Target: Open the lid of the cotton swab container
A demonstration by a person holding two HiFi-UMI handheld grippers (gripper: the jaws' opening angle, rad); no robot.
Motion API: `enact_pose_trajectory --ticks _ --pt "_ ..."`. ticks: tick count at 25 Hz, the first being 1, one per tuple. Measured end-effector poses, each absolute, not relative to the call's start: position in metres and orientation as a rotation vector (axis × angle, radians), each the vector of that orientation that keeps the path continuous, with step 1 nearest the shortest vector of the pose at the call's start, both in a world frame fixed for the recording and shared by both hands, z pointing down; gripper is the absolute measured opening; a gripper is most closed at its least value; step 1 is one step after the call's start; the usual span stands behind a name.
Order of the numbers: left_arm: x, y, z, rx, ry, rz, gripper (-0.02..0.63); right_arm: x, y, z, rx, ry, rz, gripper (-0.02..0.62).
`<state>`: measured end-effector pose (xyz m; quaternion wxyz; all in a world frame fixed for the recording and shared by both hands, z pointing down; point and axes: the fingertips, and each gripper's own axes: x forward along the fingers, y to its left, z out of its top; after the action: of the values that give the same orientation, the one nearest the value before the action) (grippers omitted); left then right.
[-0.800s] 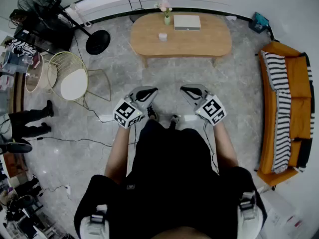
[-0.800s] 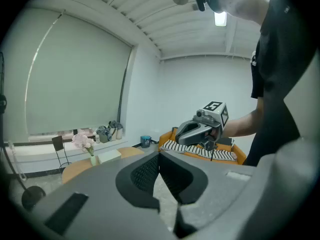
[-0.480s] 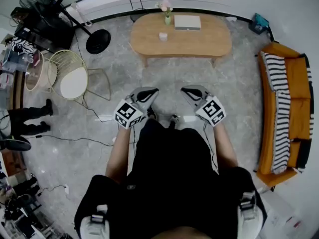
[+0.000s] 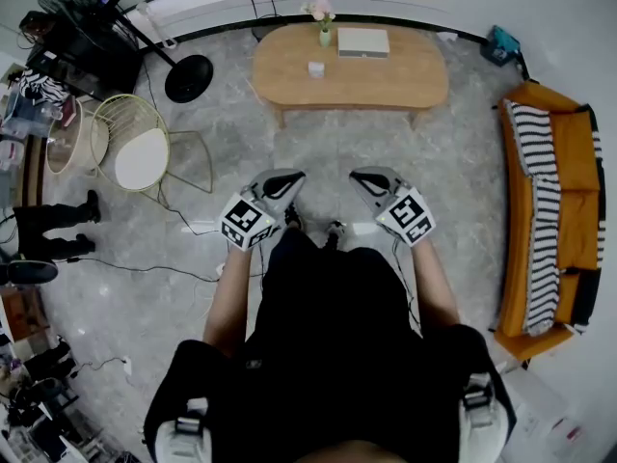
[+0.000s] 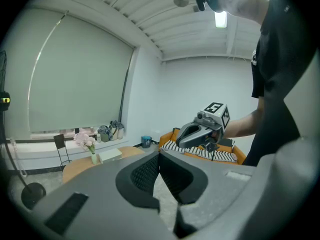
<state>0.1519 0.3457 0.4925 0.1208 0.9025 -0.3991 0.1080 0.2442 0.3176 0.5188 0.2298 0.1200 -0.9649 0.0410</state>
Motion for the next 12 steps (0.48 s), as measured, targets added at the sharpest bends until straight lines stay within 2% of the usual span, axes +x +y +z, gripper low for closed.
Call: enact_pose_trajectory --ticks 12 --pt "0.127 0.327 0.500 2.632 -1.128 0.307 0.000 0.220 0.302 0.526 0.346 -2.622 0.106 -0.005"
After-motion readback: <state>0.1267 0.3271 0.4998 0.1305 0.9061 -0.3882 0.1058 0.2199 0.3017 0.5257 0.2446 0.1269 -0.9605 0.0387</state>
